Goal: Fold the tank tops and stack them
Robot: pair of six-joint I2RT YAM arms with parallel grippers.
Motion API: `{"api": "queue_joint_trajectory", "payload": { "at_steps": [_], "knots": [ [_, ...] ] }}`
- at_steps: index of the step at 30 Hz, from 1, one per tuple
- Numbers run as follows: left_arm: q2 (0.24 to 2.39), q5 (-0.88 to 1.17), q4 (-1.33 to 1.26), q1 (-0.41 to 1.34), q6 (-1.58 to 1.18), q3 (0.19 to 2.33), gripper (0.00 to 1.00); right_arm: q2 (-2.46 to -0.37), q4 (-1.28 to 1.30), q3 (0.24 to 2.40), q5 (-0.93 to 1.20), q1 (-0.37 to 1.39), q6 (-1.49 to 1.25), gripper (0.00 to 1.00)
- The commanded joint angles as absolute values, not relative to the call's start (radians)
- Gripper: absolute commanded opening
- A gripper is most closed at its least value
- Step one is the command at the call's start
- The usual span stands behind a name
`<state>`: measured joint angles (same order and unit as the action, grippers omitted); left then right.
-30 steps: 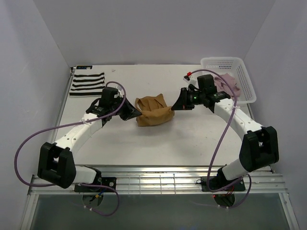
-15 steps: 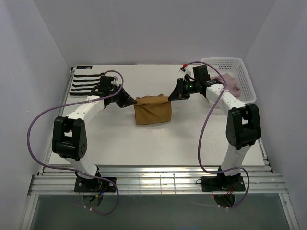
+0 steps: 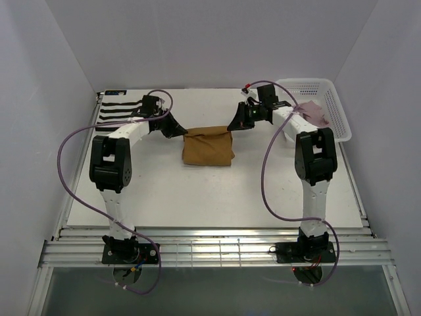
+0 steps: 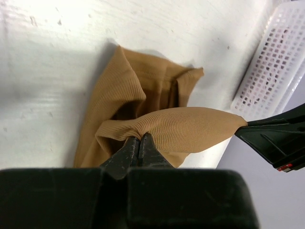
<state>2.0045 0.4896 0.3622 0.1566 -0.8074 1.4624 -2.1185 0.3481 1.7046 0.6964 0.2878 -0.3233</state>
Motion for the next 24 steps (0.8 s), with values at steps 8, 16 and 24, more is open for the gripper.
{"api": "queue_joint_trajectory", "payload": {
  "at_steps": [8,16,24],
  "knots": [
    [2.146,0.514,0.419,0.124,-0.758,1.721,0.87,-2.299,0.394,2.030,0.681,0.268,-0.298,0.68],
    [1.976,0.462,0.422,0.153,-0.736,1.637,0.98,-2.073,0.359,1.781,0.650,0.282,-0.250,0.90],
    [2.009,0.531,0.393,0.248,-0.727,1.654,0.98,-2.002,0.261,1.598,0.704,0.344,-0.276,0.90]
  ]
}}
